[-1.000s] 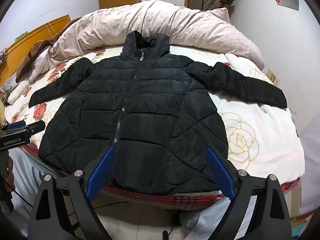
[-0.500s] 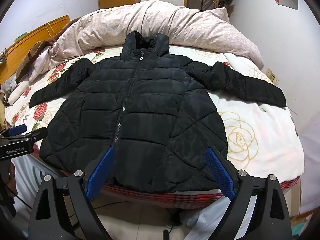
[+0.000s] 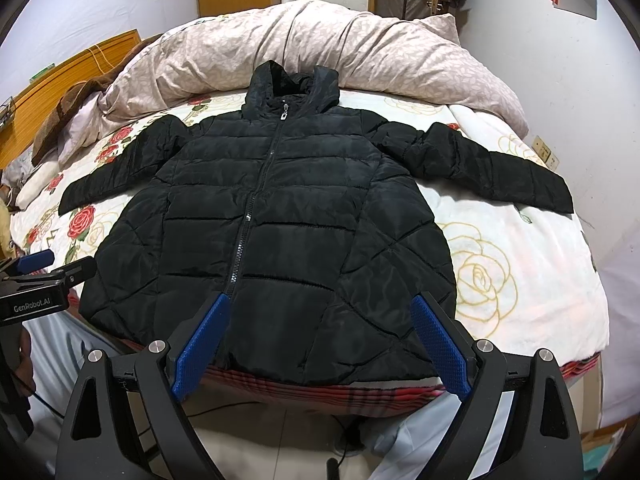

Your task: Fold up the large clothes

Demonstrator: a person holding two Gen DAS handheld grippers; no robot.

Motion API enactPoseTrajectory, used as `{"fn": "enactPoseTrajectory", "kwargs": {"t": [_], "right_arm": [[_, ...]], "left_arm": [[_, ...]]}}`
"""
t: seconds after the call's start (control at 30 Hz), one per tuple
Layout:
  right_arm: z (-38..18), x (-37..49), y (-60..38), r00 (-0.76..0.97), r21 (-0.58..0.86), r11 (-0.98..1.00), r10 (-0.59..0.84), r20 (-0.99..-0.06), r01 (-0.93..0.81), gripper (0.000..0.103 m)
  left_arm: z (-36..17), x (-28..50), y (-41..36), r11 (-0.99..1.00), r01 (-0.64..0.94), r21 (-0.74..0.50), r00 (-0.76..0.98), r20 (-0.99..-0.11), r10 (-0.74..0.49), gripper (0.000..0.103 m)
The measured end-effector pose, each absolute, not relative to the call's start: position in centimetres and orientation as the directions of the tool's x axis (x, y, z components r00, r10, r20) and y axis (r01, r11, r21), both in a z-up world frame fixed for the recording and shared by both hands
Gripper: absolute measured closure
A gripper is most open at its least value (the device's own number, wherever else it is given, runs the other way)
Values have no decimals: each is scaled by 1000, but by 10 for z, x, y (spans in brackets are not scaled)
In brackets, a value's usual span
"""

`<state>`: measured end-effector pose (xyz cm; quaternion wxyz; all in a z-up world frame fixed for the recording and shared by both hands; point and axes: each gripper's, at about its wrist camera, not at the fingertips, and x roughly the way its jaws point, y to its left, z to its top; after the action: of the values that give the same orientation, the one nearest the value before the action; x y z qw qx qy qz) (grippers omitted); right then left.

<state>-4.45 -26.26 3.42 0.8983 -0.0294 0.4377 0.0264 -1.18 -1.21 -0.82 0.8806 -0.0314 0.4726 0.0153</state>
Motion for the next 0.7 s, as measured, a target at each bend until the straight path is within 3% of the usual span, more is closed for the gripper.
{"fn": "enactPoseTrajectory", "kwargs": {"t": [0.7], "right_arm": [[34,-44,-261,613,-29,997,22,-790,-73,11]], "left_arm": [[-9,-12,-15,998,-53,-39,546,-838,-4,2]]}}
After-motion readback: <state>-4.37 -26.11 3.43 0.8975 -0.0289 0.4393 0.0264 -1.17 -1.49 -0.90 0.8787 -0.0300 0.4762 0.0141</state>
